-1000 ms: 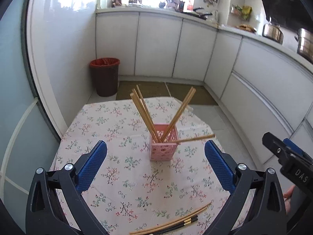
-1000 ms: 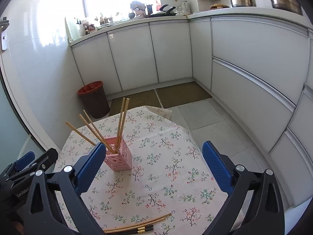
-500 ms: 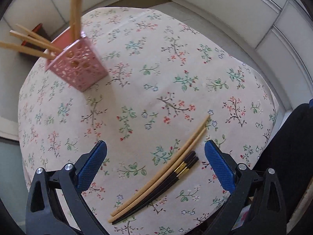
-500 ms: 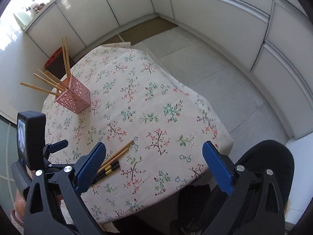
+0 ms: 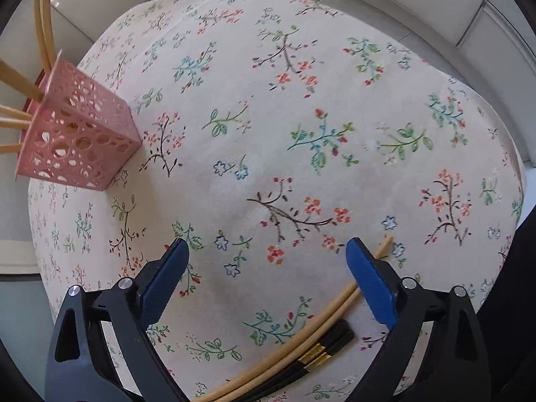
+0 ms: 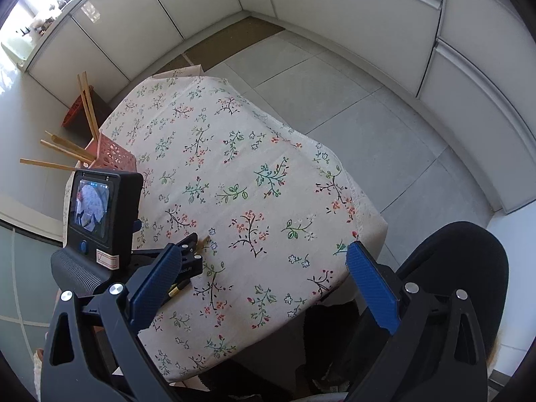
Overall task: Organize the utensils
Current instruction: 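Move both tools down toward the last black-tipped chopsticks on the cloth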
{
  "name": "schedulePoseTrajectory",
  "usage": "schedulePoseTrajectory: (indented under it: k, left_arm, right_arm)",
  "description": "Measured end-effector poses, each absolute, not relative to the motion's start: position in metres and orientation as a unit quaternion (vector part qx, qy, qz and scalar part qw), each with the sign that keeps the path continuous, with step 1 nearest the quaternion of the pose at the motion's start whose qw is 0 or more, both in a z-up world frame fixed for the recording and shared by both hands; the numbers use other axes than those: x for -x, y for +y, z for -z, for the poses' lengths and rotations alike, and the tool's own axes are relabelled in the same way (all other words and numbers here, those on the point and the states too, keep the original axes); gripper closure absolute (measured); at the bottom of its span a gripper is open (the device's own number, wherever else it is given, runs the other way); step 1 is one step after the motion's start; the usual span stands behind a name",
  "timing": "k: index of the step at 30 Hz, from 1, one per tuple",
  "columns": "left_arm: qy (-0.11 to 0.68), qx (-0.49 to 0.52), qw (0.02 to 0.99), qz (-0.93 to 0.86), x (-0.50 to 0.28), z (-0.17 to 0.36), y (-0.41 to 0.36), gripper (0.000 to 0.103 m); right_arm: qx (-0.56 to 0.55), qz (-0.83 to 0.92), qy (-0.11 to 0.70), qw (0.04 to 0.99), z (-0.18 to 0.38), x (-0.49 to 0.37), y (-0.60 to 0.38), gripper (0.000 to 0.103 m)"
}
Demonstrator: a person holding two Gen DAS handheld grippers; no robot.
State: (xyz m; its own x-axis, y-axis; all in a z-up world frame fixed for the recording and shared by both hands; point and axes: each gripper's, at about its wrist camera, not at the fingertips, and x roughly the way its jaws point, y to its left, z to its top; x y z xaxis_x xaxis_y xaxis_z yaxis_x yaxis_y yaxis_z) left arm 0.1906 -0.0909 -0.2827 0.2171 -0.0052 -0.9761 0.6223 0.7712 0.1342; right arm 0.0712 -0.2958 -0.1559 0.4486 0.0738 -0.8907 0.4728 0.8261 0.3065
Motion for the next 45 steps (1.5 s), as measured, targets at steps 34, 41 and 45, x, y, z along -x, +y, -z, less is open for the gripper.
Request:
schedulePoseTrajectory:
  k: [34, 41, 45]
  left_arm:
    - [0.636, -0.109, 0.731, 0.223, -0.242, 0.279, -0.05, 0.023]
    - [0.619, -0.166, 0.741, 0.201, -0.239, 0.281, -0.063, 0.023]
    - [0.621, -0.157, 0.74, 0.207, -0.247, 0.278, -0.048, 0.065]
  right_arm:
    - [-0.313, 0.109, 0.567, 0.754, 0.19, -0.084, -0.285, 0.007]
    - [-0.307, 0.11, 0.568, 0.756, 0.189, -0.088, -0.283, 0.007]
    - [-0.315, 0.105, 0.574, 0.749, 0.192, -0.096, -0.279, 0.007]
